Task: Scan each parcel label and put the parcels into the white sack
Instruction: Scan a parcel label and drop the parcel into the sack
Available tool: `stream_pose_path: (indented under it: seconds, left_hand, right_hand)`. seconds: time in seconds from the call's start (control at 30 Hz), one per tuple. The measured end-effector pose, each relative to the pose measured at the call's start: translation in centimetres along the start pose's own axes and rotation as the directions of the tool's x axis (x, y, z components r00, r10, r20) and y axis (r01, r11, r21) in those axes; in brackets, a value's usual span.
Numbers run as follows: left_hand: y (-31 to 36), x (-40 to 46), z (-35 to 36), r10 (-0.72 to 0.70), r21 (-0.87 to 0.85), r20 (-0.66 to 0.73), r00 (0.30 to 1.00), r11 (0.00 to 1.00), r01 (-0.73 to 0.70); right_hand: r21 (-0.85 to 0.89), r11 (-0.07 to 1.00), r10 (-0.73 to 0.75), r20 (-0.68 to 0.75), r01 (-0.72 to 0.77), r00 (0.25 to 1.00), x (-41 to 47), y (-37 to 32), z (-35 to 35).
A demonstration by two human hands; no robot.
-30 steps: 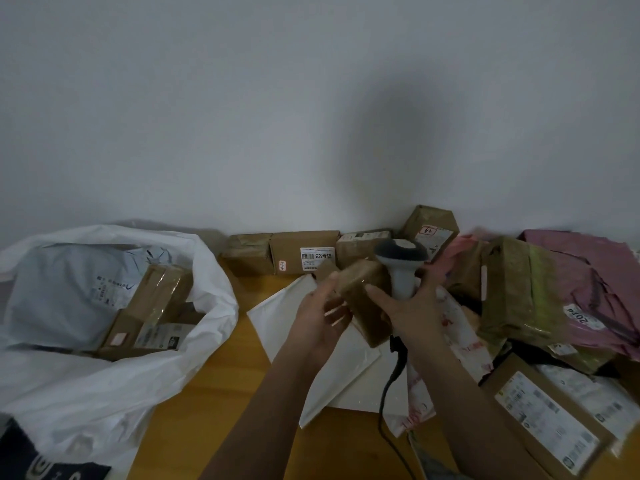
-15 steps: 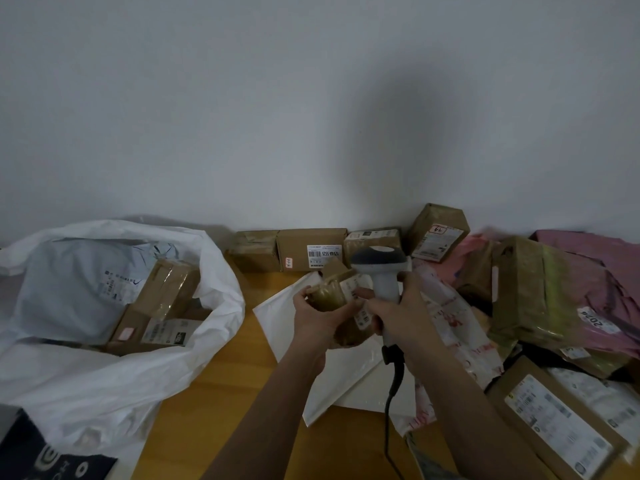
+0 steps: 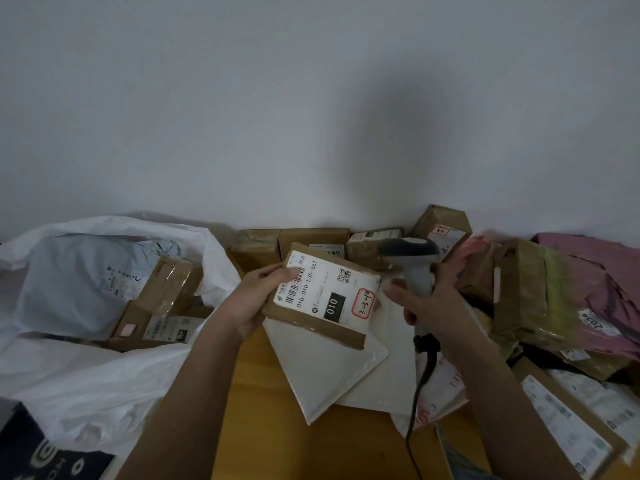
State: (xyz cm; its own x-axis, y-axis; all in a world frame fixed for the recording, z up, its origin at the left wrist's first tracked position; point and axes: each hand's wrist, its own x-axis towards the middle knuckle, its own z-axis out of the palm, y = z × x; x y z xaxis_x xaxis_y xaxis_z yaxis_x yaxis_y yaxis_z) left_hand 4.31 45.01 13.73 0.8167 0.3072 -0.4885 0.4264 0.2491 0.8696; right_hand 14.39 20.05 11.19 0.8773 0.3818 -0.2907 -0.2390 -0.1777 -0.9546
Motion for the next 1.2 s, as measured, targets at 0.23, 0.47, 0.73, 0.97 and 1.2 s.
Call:
stream_pose_path:
  seconds: [0.23,0.47,0.73,0.97,1.2]
  left_hand:
    - [0.8,-0.9,-0.8,0.01,0.008,0.049,0.999,1.0,-0.01]
    - [-0.9,-1.0,0.3,0.039,-0.077,-0.066,0.997,0.996,-0.044]
    - [-6.6,-2.3,6.9,-0.155,-0.194,0.186,0.97,0.962,0.191]
    - [-6.7,-1.6,7.7,-0.071,-0.373,0.116,0.991,0.921,0.11]
    - [-6.0,-1.2,4.5,-0.079,-0.227,-0.133,0.988,0.973,0.047]
  right_hand:
    - [0.109,0.994,-0.006,0.216,-0.018,0.976,-1.2,-0.4,1.7]
    - [0.292,0.954,0.078,-0.008,-0.072,0.997,-0.7,0.5,3.0]
    - [0.447,0.891,0.195,-0.22,-0.078,0.956,0.4,1.5,3.1]
    - [0.388,0.918,0.161,-0.188,-0.077,0.969,-0.2,1.2,3.2]
    - [0.231,0.941,0.281,-0.13,-0.247,0.951,0.2,-0.6,2.0]
